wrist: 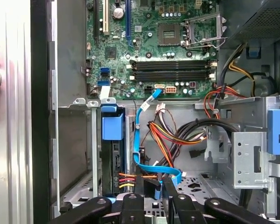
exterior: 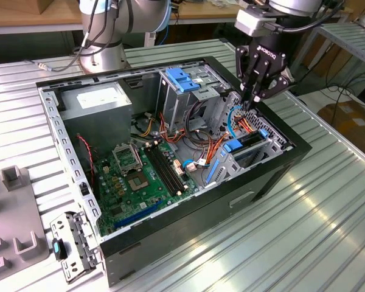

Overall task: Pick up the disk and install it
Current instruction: 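Insert the second disk wire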

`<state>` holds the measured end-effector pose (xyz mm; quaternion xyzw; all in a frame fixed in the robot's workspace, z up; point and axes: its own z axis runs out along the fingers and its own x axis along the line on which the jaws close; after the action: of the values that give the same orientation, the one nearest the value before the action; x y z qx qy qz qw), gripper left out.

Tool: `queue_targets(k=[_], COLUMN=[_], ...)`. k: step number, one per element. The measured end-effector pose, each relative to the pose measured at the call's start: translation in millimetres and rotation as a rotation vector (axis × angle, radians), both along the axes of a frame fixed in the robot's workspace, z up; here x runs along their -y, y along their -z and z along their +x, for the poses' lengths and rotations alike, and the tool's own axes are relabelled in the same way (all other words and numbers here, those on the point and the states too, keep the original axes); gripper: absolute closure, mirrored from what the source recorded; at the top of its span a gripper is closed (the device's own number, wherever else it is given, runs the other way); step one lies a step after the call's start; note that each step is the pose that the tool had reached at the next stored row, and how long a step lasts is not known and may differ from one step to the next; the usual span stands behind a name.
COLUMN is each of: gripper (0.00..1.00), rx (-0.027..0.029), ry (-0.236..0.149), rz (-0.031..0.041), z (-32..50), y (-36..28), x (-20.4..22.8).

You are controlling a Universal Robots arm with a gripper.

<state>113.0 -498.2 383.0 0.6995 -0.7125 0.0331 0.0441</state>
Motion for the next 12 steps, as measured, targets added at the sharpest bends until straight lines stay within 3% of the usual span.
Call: queue_targets(k=[2, 4, 5, 8, 11, 12], gripper=[0.70, 0.72, 0.84, 0.89, 0.89, 0.83], rx=[0.0000, 0.0000, 0.0000, 0.0000, 0.0000, 0.0000], ry=[0.000, 0.000, 0.000, 0.000, 0.000, 0.000], rz=[-0.0131, -0.0186, -0.0215, -0.0288, -0.0462, -0.0566], z=[0.5, 0.6, 0.7, 0.7, 0.8, 0.9], y=[2.0, 3.4, 3.8, 4.8, 5.9, 6.8], x=[-1.4, -2.1, -2.3, -2.6, -2.9, -3.1])
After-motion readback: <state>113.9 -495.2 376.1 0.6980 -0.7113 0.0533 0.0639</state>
